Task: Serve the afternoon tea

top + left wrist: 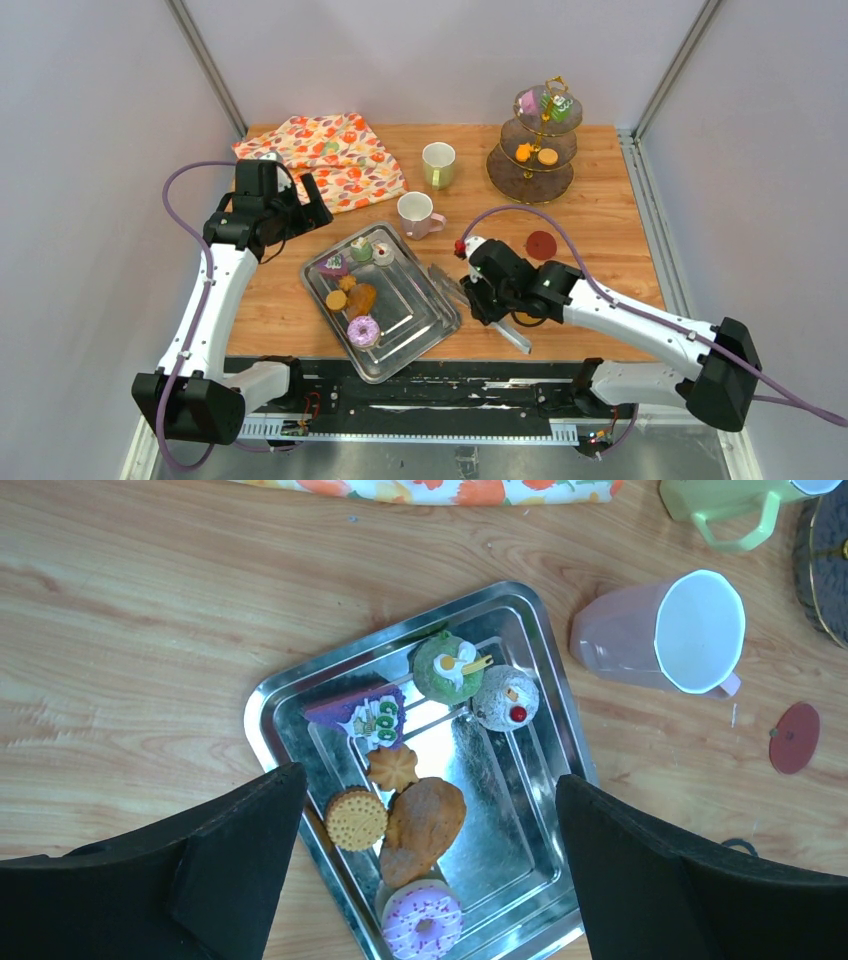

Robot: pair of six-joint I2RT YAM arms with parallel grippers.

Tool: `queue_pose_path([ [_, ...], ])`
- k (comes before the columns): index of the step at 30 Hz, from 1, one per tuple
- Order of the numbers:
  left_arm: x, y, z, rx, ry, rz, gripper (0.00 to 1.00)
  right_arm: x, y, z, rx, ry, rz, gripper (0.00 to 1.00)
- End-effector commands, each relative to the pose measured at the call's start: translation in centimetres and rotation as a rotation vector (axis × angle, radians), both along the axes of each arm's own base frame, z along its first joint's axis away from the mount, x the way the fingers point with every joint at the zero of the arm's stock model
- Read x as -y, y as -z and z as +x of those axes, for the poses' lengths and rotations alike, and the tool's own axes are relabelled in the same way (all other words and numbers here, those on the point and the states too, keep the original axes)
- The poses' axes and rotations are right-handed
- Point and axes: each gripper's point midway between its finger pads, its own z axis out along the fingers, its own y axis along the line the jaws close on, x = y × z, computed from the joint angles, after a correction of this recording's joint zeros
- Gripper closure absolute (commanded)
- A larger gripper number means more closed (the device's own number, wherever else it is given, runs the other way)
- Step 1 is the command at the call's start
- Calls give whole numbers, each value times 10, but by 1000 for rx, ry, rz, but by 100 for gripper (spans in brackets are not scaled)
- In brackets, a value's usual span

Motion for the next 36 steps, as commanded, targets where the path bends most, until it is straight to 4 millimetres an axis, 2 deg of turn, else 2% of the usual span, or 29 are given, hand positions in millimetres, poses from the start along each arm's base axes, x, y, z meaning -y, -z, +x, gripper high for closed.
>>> queue_pose_path([
  [1,1,-19,4,64,5,-3,0,-21,-14,-43,-82,-252,-22,71],
  [9,-2,-24,-1,72,-1,11,0,-59,3,-68,-90,-423,-120,64],
  [19,-4,-21,-3,64,-9,21,0,-79,14,-85,-102,-516,-127,51],
  [36,-6,-17,-2,52,-9,35,0,-98,24,-81,-90,-535,-106,50],
])
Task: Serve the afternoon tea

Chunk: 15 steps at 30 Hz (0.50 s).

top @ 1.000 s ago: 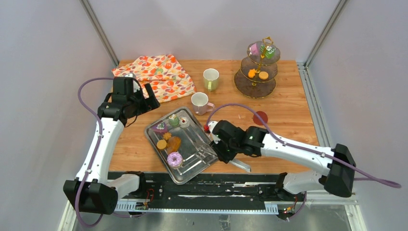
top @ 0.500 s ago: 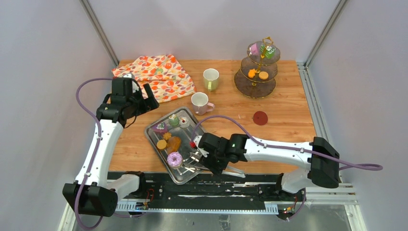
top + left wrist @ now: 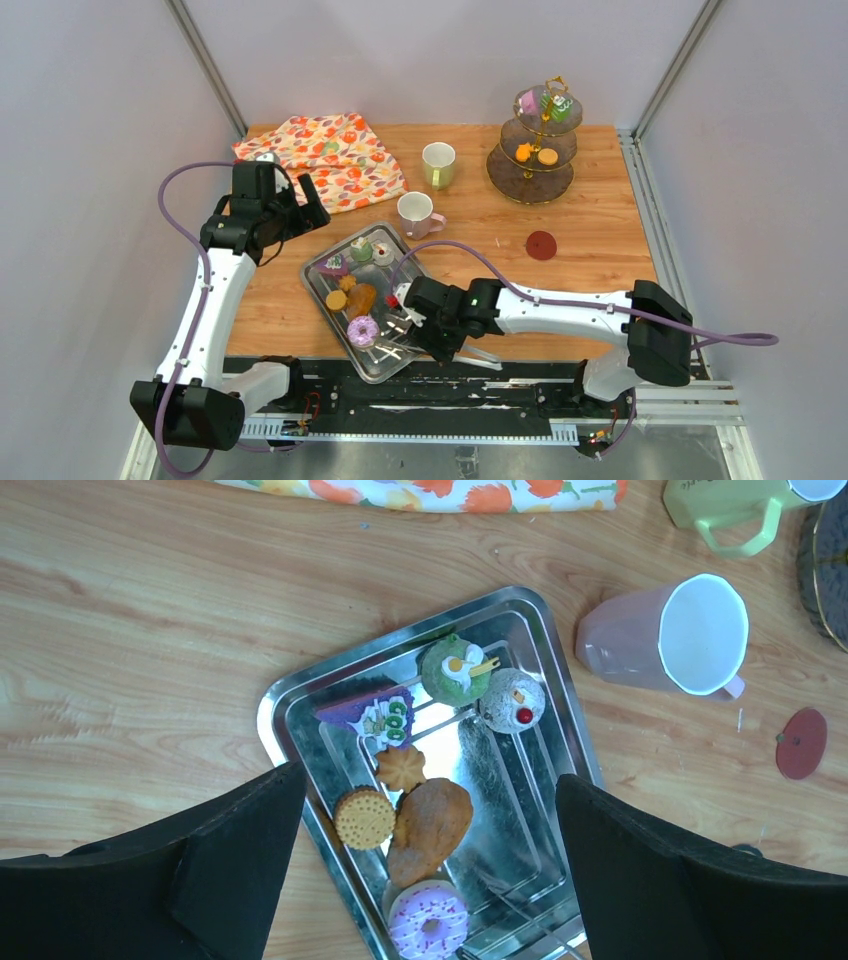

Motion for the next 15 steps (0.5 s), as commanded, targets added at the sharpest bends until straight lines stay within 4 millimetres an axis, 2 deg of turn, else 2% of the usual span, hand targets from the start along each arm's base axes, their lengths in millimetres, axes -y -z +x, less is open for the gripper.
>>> queue_pose_path([
  [1,-1,-12,2,33,5,15,0,-19,-12,-1,12,-43,65,49],
  [15,-2,-10,2,30,3,16,0,-34,-16,3,22,-91,84,49],
])
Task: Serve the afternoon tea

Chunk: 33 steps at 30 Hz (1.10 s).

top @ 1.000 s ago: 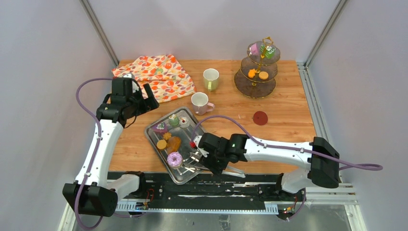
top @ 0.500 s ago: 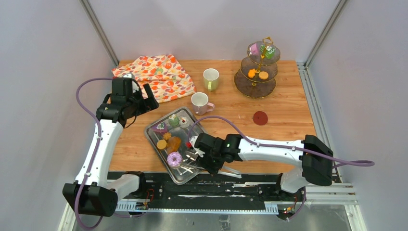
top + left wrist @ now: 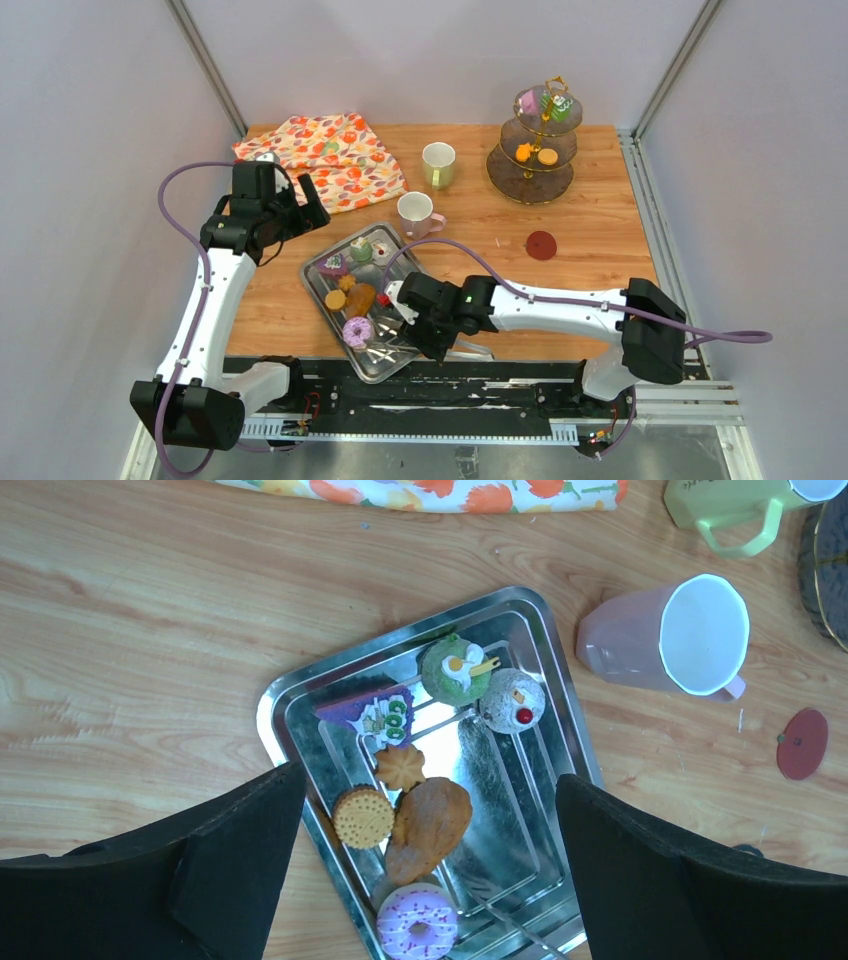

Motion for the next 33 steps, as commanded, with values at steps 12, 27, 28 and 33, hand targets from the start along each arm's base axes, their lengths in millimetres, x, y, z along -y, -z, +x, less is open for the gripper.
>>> queue_pose_path([
  [12,-2,-9,1,27,-1,16,0,-26,-15,-9,1,-88,75,50],
  [27,-1,-11,0,33,-2,9,0,-29,-11,2,43,-56,65,60],
  [28,-1,-11,0,31,-3,9,0,-27,-12,1,43,-58,66,66],
  [33,-1,-9,0,27,-2,9,0,-19,-22,2,68,-52,81,97],
])
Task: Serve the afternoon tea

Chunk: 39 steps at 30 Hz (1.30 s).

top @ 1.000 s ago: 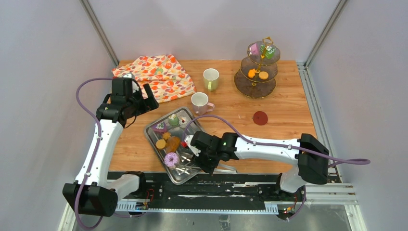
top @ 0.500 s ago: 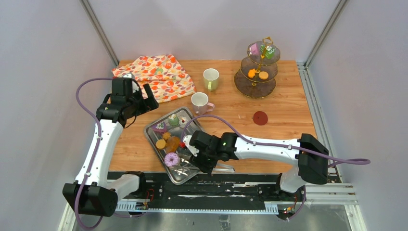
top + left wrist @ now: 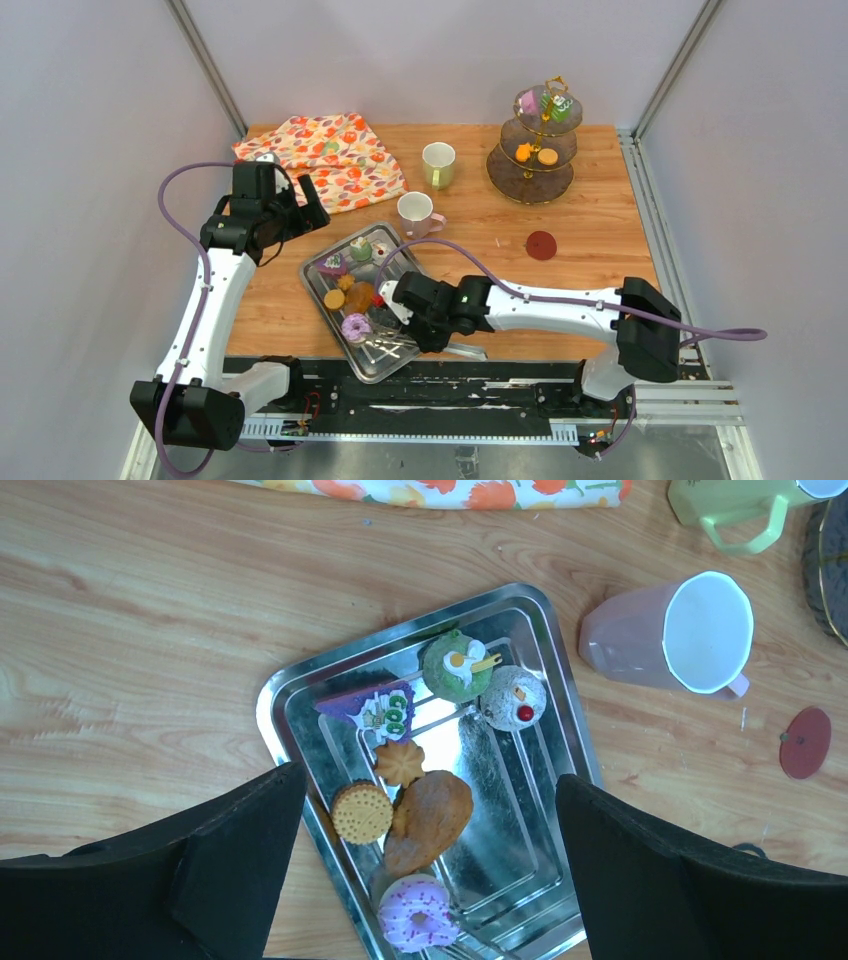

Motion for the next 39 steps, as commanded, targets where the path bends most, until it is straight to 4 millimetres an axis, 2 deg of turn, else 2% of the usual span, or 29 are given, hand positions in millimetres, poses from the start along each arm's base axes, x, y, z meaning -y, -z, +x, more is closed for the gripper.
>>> queue_pose_path([
  [1,-1,-11,1,33,-1,8,0,0,-25,1,59,-5,52,99],
  [6,-2,-12,4,33,2,20,0,16,-37,4,89,18,36,99],
  [10,-2,-15,7,37,5,20,0,40,-64,17,128,81,58,99],
  [13,-2,-15,8,37,4,22,0,70,-94,44,177,207,88,99],
  [15,0,-14,9,37,9,16,0,99,-117,74,232,357,111,99],
  [19,5,-13,10,35,28,-9,0,154,-159,116,254,610,153,99],
  [22,5,-14,11,42,28,-9,0,185,-185,138,293,745,169,99],
  [25,6,-15,11,44,32,-9,0,204,-208,157,330,840,209,100],
  [30,6,-11,10,40,37,-8,0,231,-226,184,357,966,228,99],
  [39,5,-6,8,33,36,-1,0,257,-223,200,386,1063,199,100],
])
